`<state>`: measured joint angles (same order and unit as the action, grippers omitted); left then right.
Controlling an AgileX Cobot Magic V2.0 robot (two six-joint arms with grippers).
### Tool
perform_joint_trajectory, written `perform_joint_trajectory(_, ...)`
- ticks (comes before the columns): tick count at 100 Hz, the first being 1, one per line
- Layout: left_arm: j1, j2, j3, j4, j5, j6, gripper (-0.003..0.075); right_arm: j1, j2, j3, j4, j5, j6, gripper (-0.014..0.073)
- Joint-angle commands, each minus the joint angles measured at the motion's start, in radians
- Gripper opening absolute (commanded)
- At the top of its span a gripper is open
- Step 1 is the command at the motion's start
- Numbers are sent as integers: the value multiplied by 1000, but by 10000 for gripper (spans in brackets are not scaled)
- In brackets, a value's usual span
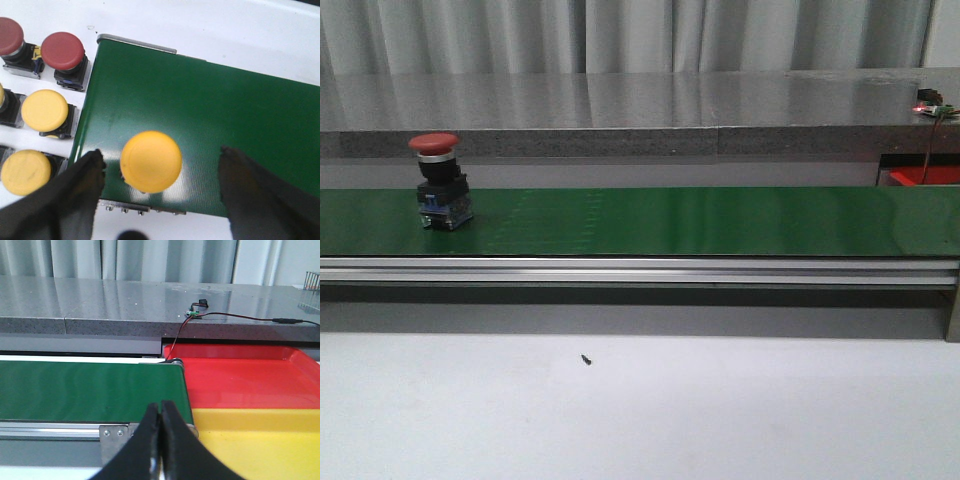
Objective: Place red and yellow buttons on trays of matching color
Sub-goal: 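Set the yellow button on the green belt and release it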
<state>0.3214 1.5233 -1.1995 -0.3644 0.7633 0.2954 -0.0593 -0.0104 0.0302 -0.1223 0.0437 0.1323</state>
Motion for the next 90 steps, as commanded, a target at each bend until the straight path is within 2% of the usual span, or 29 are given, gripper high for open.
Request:
perform_joint_trajectory(1,-8,-94,19,-22,-61,11,326,3,-17,-19,-3,-75,1,-122)
perform_joint_trajectory(22,-8,-209,130,-26,-83,67,-19,3,-17,-19,-3,-75,1,-122)
perform_joint_trajectory(45,-26,-309,233,-43,-90,85,-20,3,-17,-19,-3,-75,1,-122)
perform_joint_trajectory(90,-201,-506,388,-45,-156,88,-20,3,-17,-19,-3,-75,1,-122)
